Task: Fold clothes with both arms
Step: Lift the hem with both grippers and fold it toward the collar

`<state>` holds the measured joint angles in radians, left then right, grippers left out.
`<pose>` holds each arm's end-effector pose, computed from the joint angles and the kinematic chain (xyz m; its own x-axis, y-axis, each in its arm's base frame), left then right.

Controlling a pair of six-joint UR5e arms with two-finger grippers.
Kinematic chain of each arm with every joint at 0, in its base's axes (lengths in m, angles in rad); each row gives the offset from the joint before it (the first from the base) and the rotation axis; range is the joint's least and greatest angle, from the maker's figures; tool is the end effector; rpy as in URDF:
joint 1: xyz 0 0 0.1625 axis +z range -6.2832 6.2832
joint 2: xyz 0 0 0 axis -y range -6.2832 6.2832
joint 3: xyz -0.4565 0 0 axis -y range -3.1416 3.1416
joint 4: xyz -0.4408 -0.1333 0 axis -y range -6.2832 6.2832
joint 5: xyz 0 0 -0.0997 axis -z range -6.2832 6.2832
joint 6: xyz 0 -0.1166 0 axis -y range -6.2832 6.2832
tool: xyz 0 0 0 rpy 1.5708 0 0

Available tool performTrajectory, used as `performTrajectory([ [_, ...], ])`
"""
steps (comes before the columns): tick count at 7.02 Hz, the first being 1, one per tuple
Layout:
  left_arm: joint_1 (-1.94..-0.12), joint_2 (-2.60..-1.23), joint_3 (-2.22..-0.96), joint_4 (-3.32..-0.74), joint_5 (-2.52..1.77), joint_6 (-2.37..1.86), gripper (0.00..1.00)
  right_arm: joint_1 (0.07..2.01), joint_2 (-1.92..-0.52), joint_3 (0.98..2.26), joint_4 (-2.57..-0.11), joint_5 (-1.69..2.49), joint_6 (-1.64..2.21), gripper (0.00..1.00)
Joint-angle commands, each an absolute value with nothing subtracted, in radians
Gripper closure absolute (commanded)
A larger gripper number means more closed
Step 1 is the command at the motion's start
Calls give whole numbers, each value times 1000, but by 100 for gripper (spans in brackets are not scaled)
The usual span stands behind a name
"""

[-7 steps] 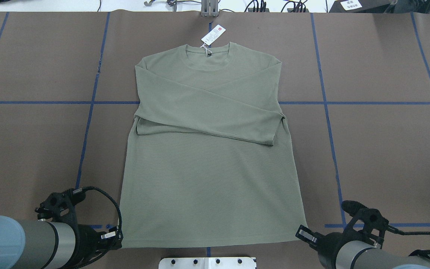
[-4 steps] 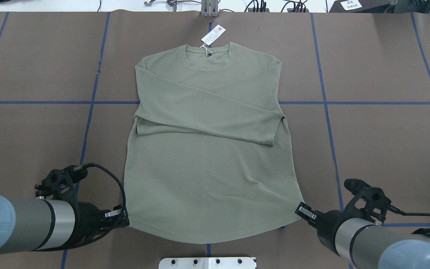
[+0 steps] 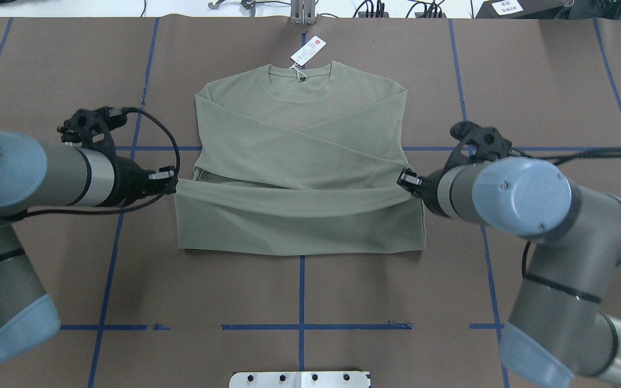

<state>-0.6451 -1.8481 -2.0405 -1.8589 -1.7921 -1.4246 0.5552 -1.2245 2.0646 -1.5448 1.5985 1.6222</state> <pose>0.4124 -0.4451 0.2744 0.4670 -0.1735 -0.8671 0.3717 0.9282 0.0144 -0.4434 -0.4281 0.2632 0.5236 0.3852 0.7599 -0.5366 0.8419 -0.0571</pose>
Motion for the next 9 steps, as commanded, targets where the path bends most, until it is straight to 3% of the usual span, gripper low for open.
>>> performTrajectory([
  [1,-753,-1986,-1839,-1897,-1815,-1376,100,737,-1065,1797,-1537,1690,1433,100],
  [5,-804,-2124,-1406,-2237,-1801,-1377,100,796,-837,1326,-1361,1692,1396,100],
  [7,-821,-2184,-1210,-2395,-1745,-1378,100,818,-822,1214,-1272,1694,1384,100],
  [9,-821,-2215,-1160,-2401,-1744,-1379,100,818,-798,1146,-1224,1695,1384,100],
])
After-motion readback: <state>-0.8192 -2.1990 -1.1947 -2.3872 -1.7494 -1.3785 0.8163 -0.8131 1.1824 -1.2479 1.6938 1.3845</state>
